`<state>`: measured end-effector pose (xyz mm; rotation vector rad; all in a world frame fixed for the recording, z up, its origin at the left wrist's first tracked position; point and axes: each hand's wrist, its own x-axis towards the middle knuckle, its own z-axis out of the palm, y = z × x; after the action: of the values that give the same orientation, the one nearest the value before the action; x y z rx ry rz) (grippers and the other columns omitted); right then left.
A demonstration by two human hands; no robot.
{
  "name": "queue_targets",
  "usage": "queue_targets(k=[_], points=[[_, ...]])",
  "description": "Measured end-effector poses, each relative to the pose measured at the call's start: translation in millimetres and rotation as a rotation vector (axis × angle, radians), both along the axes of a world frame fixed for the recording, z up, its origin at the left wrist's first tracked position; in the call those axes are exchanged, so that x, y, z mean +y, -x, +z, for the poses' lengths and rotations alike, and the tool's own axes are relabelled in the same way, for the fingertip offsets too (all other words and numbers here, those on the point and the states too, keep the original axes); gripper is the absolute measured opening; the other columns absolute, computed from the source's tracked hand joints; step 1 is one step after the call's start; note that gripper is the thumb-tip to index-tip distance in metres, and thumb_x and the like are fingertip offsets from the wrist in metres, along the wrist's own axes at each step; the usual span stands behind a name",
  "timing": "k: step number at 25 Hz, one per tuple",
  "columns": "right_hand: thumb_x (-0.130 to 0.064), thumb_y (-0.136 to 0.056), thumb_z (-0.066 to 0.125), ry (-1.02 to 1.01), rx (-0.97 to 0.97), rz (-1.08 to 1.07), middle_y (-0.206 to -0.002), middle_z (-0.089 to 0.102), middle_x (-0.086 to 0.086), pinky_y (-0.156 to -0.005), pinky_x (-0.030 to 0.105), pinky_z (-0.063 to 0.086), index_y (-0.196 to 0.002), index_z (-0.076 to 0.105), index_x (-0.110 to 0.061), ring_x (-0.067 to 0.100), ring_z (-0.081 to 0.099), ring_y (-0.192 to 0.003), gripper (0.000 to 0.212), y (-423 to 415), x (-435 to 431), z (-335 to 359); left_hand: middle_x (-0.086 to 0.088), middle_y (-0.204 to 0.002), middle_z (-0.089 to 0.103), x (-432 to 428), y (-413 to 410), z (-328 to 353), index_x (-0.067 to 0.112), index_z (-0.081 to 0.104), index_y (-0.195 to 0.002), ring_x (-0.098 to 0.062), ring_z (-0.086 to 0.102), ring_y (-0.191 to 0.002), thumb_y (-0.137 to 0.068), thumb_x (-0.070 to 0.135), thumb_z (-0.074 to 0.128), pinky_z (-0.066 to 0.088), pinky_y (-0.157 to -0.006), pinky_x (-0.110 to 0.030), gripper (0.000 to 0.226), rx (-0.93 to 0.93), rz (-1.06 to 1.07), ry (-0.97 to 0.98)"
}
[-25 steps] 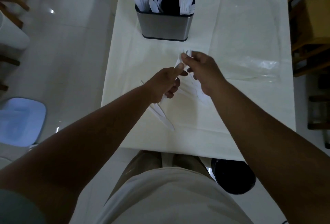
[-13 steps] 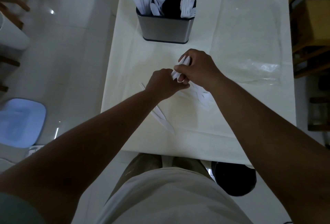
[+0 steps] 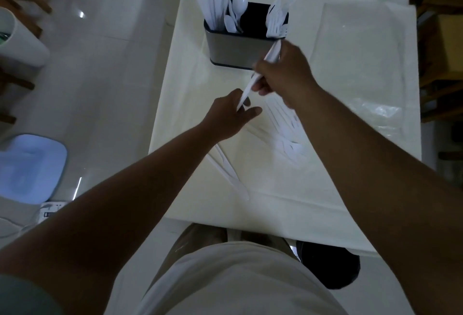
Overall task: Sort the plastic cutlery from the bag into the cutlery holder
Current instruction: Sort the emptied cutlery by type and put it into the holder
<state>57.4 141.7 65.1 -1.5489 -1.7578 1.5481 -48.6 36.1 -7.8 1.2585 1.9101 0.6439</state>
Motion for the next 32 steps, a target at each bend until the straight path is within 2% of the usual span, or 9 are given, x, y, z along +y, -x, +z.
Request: queue_targets(k=[4, 6, 8, 11, 15, 18, 22, 28, 32], points=[[-0.019, -0.088, 0.065, -0.388, 0.099, 0.034, -0.087, 0.069, 0.014, -0.053, 0.031, 0.059, -0.096, 0.054, -0.013, 0.020, 0.072, -0.058, 0.015, 39.7, 41.8, 44.4, -0.005, -0.095, 0.070, 22.0, 59.5, 8.9, 0.023, 0.064, -0.095, -0.023, 0.067, -0.088, -0.076, 0.064, 0.058, 0.054, -0.081, -0.041, 0.046, -0.343, 0.455, -0.133], [-0.022, -0.094, 0.056, -0.371, 0.091, 0.098, -0.076, 0.070, 0.007, -0.057, 0.021, 0.057, -0.083, 0.055, -0.015, 0.012, 0.068, -0.056, 0.013, 58.6, 60.2, 62.1, -0.003, -0.097, 0.068, 36.9, 85.7, 12.0, 0.020, 0.063, -0.094, -0.016, 0.065, -0.086, -0.085, 0.057, 0.058, 0.052, -0.083, -0.038, 0.038, -0.387, 0.585, -0.183], [-0.024, -0.099, 0.044, -0.293, -0.088, 0.238, -0.071, 0.061, -0.005, -0.054, 0.007, 0.045, -0.070, 0.053, -0.020, 0.003, 0.055, -0.058, 0.030, 70.3, 73.0, 74.5, -0.002, -0.100, 0.066, 53.6, 101.9, 16.0, 0.021, 0.062, -0.094, -0.016, 0.065, -0.092, -0.092, 0.050, 0.056, 0.051, -0.088, -0.035, 0.029, -0.416, 0.605, -0.187], [-0.023, -0.100, 0.038, -0.282, -0.191, 0.313, -0.073, 0.055, -0.008, -0.060, 0.013, 0.041, -0.065, 0.049, -0.023, 0.004, 0.049, -0.065, 0.037, 80.7, 84.2, 74.4, -0.004, -0.095, 0.062, 72.6, 111.7, 19.7, 0.025, 0.059, -0.080, -0.022, 0.061, -0.090, -0.091, 0.047, 0.055, 0.049, -0.087, -0.038, 0.025, -0.442, 0.591, -0.156], [-0.034, -0.095, 0.045, -0.488, -0.094, 0.211, -0.083, 0.069, 0.010, -0.070, 0.028, 0.054, -0.080, 0.055, -0.016, 0.014, 0.064, -0.066, 0.025, 87.9, 85.0, 56.9, -0.007, -0.096, 0.063, 85.5, 112.6, 11.2, 0.030, 0.056, -0.069, -0.027, 0.062, -0.096, -0.086, 0.045, 0.055, 0.047, -0.099, -0.051, 0.023, -0.383, 0.563, -0.102], [-0.042, -0.093, 0.045, -0.683, -0.179, 0.168, -0.099, 0.065, 0.014, -0.084, 0.033, 0.053, -0.098, 0.051, -0.017, 0.023, 0.066, -0.090, 0.026, 83.7, 85.3, 47.2, -0.008, -0.095, 0.064, 90.3, 111.2, 7.8, 0.029, 0.056, -0.068, -0.034, 0.063, -0.107, -0.087, 0.041, 0.055, 0.047, -0.100, -0.049, 0.023, -0.370, 0.582, -0.092], [-0.034, -0.096, 0.048, -0.818, -0.226, 0.176, -0.126, 0.055, 0.012, -0.075, 0.008, 0.028, -0.126, 0.052, -0.010, 0.019, 0.053, -0.117, 0.039, 71.7, 83.9, 37.3, -0.009, -0.094, 0.063, 92.9, 113.6, 4.9, 0.028, 0.056, -0.066, -0.034, 0.063, -0.106, -0.084, 0.039, 0.058, 0.047, -0.100, -0.049, 0.022, -0.397, 0.601, -0.089], [-0.033, -0.092, 0.061, -0.814, -0.315, 0.268, -0.125, 0.061, 0.009, -0.072, 0.008, 0.035, -0.131, 0.052, -0.010, 0.022, 0.058, -0.115, 0.046, 78.5, 85.6, 24.7, -0.012, -0.098, 0.064, 92.7, 115.6, 7.3, 0.021, 0.062, -0.071, -0.024, 0.061, -0.093, -0.090, 0.031, 0.062, 0.051, -0.095, -0.045, 0.021, -0.463, 0.614, -0.079], [-0.035, -0.085, 0.068, -0.720, -0.336, 0.309, -0.106, 0.065, 0.011, -0.080, 0.030, 0.053, -0.121, 0.057, -0.008, 0.019, 0.061, -0.092, 0.046, 87.6, 96.9, 21.1, -0.010, -0.098, 0.063, 92.2, 115.9, 9.3, 0.021, 0.063, -0.075, -0.020, 0.057, -0.090, -0.093, 0.030, 0.061, 0.052, -0.087, -0.037, 0.020, -0.492, 0.604, -0.075]])
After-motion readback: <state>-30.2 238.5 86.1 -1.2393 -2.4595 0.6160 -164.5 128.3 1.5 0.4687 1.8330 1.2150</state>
